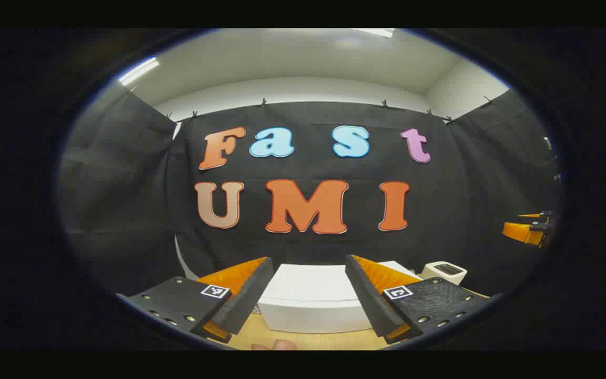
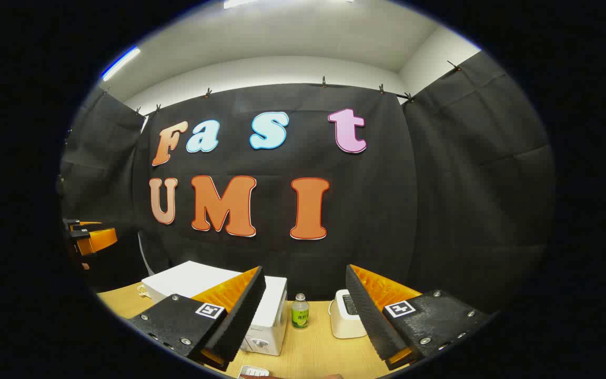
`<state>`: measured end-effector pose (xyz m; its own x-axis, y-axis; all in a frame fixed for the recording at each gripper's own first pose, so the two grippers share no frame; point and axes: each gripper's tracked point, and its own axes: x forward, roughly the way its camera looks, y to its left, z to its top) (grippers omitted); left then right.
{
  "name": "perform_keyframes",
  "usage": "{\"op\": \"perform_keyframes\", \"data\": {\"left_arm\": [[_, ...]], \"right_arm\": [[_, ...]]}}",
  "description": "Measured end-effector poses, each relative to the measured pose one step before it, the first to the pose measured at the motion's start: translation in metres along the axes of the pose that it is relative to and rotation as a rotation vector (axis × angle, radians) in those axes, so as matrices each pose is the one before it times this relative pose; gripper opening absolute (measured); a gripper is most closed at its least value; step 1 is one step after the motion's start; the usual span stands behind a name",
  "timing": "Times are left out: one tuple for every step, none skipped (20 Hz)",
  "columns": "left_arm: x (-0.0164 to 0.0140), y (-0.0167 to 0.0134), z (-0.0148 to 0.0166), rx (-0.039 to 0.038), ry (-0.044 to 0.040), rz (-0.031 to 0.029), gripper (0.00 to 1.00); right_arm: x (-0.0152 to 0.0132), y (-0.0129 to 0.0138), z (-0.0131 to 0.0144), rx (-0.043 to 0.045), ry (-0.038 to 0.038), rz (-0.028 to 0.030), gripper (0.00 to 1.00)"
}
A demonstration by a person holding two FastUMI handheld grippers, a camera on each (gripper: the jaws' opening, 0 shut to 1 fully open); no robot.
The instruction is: Open the microwave oven with the left hand, put the food in, and close the microwave oven.
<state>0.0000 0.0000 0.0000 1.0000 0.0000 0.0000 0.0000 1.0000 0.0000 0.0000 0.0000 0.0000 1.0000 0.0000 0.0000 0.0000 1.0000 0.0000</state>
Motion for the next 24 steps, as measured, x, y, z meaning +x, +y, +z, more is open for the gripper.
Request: {"op": "perform_keyframes", "data": {"left_arm": [[-0.00020, -0.00057, -0.00158, -0.00083, 0.00155, -0.00035, 0.90], [-0.00053, -0.00081, 0.00062, -0.00005, -0.00050, -0.00352, 0.90], [-0.00126, -0.00132, 0.00106, 0.00175, -0.00125, -0.00512, 0.90], [-0.00097, -0.00032, 0.00205, 0.00295, -0.00520, -0.00266, 0.90], [-0.00016, -0.00015, 0.00227, 0.00270, -0.00641, -0.00081, 0.90], [-0.00103, -0.00063, 0.00307, 0.00179, -0.00550, -0.00165, 0.90], [-0.00067, -0.00045, 0.00110, 0.00025, -0.00376, -0.00266, 0.90], [0.00016, -0.00127, 0.00082, 0.00032, -0.00095, -0.00508, 0.90], [-0.00036, -0.00152, -0.00129, -0.00190, 0.00149, -0.00533, 0.90], [0.00072, -0.00065, -0.00135, -0.00432, 0.00472, -0.00445, 0.94], [-0.00053, 0.00011, -0.00044, -0.00755, 0.00315, -0.00614, 0.94], [0.00058, 0.00061, -0.00068, -0.00482, 0.00357, -0.00153, 0.90], [0.00018, 0.00139, 0.00022, -0.00077, 0.00094, 0.00368, 0.94], [-0.00004, 0.00070, -0.00131, -0.00100, 0.00058, 0.00248, 0.90], [-0.00023, -0.00024, -0.00082, -0.00052, 0.00203, -0.00115, 0.90], [-0.00042, -0.00105, 0.00009, -0.00047, 0.00021, -0.00227, 0.90], [-0.00051, -0.00031, -0.00079, -0.00081, 0.00029, -0.00093, 0.90], [-0.00011, -0.00123, -0.00131, -0.00232, 0.00044, -0.00408, 0.90], [-0.00009, -0.00165, -0.00121, -0.00584, 0.00201, -0.00908, 0.90], [0.00097, -0.00330, -0.00390, -0.00910, 0.00396, -0.00968, 0.90], [-0.00005, -0.00236, -0.00435, -0.00710, 0.00787, -0.00863, 0.90], [0.00023, -0.00096, -0.00499, -0.00263, 0.00655, -0.00450, 0.90], [0.00032, -0.00057, -0.00380, 0.00068, 0.00309, -0.00001, 0.90], [0.00052, -0.00201, -0.00398, -0.00100, 0.00004, -0.00001, 0.90]], "right_arm": [[0.00087, 0.00152, 0.00095, 0.00575, 0.00077, 0.00248, 0.95], [-0.00018, 0.00089, -0.00086, 0.00557, 0.00094, 0.00107, 0.95], [-0.00007, 0.00001, 0.00032, 0.00085, 0.00193, 0.00163, 0.95], [-0.00038, -0.00084, -0.00066, -0.00211, 0.00373, -0.00104, 0.95], [0.00036, -0.00019, 0.00031, -0.00237, 0.00180, -0.00210, 0.95], [-0.00085, 0.00046, 0.00139, -0.00031, 0.00039, 0.00049, 0.95], [0.00010, 0.00037, 0.00073, 0.00135, -0.00108, 0.00196, 0.95], [-0.00061, 0.00162, -0.00011, 0.00124, -0.00168, 0.00265, 0.95], [-0.00084, 0.00021, 0.00102, -0.00106, -0.00117, 0.00242, 0.95], [-0.00092, -0.00179, -0.00098, -0.00049, 0.00073, -0.00229, 0.95], [0.00084, -0.00107, 0.00129, 0.00088, 0.00013, -0.00173, 0.95], [-0.00028, 0.00126, -0.00035, 0.00187, -0.00064, -0.00086, 0.95], [-0.00024, -0.00013, 0.00012, 0.00412, -0.00154, -0.00048, 0.95], [-0.00143, -0.00208, 0.00047, 0.00544, -0.00159, 0.00065, 0.95], [0.00002, -0.00040, 0.00040, 0.00414, -0.00080, -0.00130, 0.95], [-0.00072, -0.00152, -0.00135, 0.00239, -0.00015, -0.00359, 0.95], [0.00050, -0.00094, 0.00014, 0.00087, -0.00060, -0.00297, 0.95], [-0.00007, -0.00097, -0.00102, 0.00017, 0.00090, -0.00208, 0.95], [-0.00049, -0.00071, -0.00128, -0.00096, 0.00247, -0.00075, 0.95], [-0.00020, -0.00012, -0.00194, -0.00078, 0.00224, 0.00077, 0.95], [0.00015, -0.00088, -0.00085, 0.00129, 0.00194, -0.00134, 0.95], [-0.00023, -0.00131, -0.00136, 0.00178, 0.00256, -0.00189, 0.95], [-0.00038, -0.00123, -0.00087, 0.00273, 0.00186, -0.00165, 0.95], [0.00008, -0.00167, -0.00132, 0.00253, 0.00214, -0.00207, 0.95]]}}
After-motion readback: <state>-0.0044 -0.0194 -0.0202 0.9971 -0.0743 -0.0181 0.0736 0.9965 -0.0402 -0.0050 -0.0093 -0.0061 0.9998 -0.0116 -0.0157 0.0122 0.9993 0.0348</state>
